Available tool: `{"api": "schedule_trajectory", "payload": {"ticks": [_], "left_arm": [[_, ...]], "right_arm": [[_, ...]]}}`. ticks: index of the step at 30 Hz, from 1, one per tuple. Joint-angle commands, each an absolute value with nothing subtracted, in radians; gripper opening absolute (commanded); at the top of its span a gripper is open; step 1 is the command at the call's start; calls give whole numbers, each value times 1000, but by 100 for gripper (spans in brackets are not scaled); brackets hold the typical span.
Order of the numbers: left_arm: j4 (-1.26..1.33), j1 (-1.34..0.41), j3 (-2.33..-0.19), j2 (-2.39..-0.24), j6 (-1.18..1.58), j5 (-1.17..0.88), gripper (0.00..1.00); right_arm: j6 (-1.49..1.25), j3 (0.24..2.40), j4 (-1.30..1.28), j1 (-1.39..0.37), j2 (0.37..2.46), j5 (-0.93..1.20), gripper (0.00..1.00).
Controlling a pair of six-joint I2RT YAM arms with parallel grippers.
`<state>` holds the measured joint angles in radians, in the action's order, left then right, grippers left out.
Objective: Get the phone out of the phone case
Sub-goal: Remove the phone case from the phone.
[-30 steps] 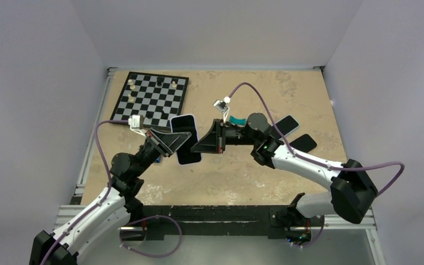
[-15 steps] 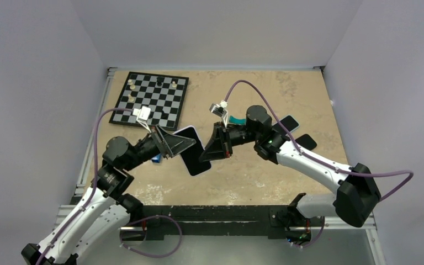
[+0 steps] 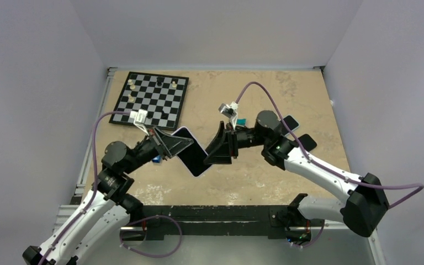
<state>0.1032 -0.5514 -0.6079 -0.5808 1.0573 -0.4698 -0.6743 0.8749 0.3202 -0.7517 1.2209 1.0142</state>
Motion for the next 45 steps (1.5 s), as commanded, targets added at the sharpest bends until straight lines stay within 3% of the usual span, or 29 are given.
{"api": "schedule_trajectory", "payload": {"ticks": [1,7,17,28,31,32,39,45], "left_arm": [[393,-552,-494,-516,1225,-230,0],[643,-552,-424,-576,1287,-128,0],[835,-551,-371,-625,1329,-56,0],[857,-552,-370,-624,1328,-34,0],[842,-552,-372,-624,1351,-39,0],[824,-551,-374,-622,1374,-43,0],[613,-553,-362,-558,1683,-79,0],[433,-553,-373,-469,1802,-112,0]], "right_arm": [[-926,688,721,-770,1128,771,64],[-1020,640,864,-820,1152,671,68],[-1047,617,939,-822,1196,613,53],[-1075,641,1042,-831,1277,633,28],[-1051,648,1051,-836,1285,631,12],[-1017,651,1050,-837,1288,631,0],[-461,594,1066,-967,1237,455,0],[-218,654,1028,-985,1260,512,0]]}}
